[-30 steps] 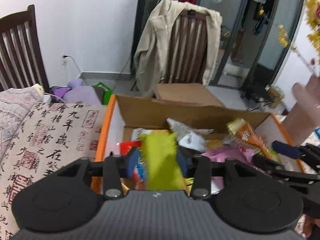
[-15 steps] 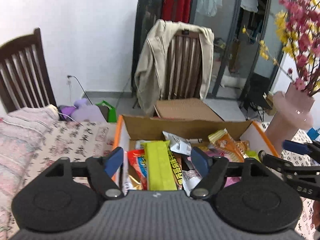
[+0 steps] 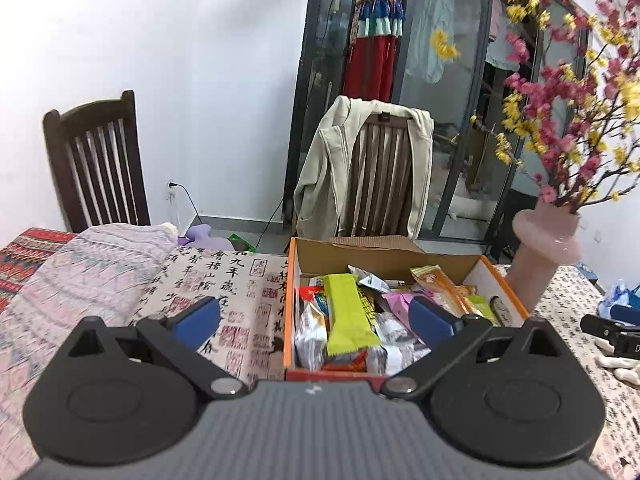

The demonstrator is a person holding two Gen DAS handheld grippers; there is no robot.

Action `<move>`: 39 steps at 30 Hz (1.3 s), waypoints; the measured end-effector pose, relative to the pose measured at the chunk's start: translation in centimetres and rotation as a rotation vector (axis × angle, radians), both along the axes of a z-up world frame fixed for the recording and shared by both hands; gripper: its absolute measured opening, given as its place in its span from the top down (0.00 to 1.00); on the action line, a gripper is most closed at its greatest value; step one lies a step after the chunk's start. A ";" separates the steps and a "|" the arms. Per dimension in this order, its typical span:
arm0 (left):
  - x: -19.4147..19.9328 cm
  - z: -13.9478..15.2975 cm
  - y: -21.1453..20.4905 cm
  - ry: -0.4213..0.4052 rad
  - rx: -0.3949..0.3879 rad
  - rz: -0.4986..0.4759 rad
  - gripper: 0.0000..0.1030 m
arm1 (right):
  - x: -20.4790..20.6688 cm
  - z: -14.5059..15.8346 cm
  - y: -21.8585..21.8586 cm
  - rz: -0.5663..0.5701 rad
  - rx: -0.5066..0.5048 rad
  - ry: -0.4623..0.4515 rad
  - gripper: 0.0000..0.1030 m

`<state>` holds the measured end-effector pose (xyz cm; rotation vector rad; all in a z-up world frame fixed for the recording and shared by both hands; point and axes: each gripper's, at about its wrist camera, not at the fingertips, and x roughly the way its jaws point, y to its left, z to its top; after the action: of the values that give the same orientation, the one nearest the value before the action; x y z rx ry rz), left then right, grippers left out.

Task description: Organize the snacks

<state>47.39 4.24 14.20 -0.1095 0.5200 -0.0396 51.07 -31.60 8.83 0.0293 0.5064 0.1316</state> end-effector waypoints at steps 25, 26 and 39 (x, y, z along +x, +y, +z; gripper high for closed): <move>-31.4 0.4 -3.7 -0.155 0.012 -0.025 0.00 | -28.0 3.0 2.9 0.152 0.017 -0.168 0.00; -32.8 -0.2 -3.8 -0.166 0.010 -0.027 0.00 | -29.2 2.8 3.0 0.161 0.026 -0.171 0.00; -46.4 -10.4 -6.7 -0.327 0.148 0.128 0.00 | -43.9 -3.4 3.1 0.209 0.051 -0.261 0.00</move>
<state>0.99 -2.50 3.83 0.0092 0.1876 0.1046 7.13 -28.49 5.38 0.0087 0.2444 0.3485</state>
